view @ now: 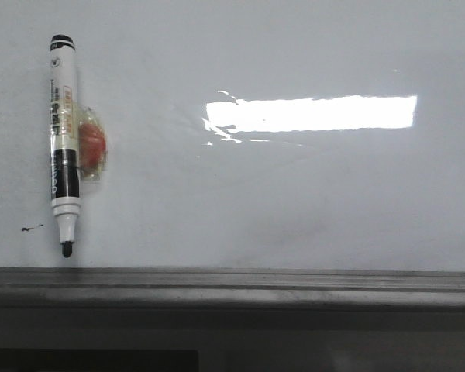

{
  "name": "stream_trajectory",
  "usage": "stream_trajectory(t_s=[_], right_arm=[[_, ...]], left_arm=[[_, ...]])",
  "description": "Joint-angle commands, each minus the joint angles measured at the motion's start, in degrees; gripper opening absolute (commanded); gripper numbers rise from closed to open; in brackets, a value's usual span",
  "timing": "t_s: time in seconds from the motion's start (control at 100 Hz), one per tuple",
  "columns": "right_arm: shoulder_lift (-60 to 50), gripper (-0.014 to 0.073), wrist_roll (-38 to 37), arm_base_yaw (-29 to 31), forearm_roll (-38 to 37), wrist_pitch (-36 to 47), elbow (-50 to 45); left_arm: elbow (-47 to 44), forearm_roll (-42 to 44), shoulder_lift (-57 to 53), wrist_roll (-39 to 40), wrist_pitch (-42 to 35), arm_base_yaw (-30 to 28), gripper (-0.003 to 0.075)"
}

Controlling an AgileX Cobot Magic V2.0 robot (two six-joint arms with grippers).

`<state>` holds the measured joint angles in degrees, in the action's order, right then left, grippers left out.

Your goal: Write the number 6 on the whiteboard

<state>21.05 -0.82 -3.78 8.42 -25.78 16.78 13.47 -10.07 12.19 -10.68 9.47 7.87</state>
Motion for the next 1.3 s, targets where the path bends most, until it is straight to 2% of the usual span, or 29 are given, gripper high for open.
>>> stream_trajectory(t_s=[0.0,0.13,0.29,0.4,0.49,0.61,0.94,1.12,1.29], right_arm=[[0.9,-0.0064,0.3,0.0,0.2,4.3,1.8],[0.9,-0.0064,0.3,0.0,0.2,4.3,1.8],[0.9,-0.0064,0.3,0.0,0.2,4.3,1.8],[0.9,-0.0064,0.3,0.0,0.2,4.5,1.8],[0.9,-0.0064,0.3,0.0,0.2,4.5,1.8],[1.1,-0.0064,0.3,0.0,0.2,4.5,1.8],[1.1,-0.0064,0.3,0.0,0.2,4.5,1.8],[1.1,-0.0064,0.3,0.0,0.2,4.5,1.8],[1.1,-0.0064,0.3,0.0,0.2,4.6,1.8]], left_arm=[[2.2,-0.3,2.3,-0.1,-5.2,4.0,0.0393],[2.2,-0.3,4.9,-0.1,-6.5,11.0,0.0393],[2.2,-0.3,8.9,-0.1,-11.8,21.2,0.0397],[2.2,-0.3,12.6,0.6,-12.9,27.9,0.044],[2.2,-3.7,16.2,2.5,-14.0,32.8,0.0468],[2.2,-6.8,20.9,2.5,-17.7,37.5,0.0469],[2.6,-13.5,33.3,2.5,-25.5,44.9,0.0465],[2.6,-15.5,37.6,7.5,-28.6,45.5,0.0463],[2.6,-15.8,40.4,8.4,-30.8,45.5,0.0461]])
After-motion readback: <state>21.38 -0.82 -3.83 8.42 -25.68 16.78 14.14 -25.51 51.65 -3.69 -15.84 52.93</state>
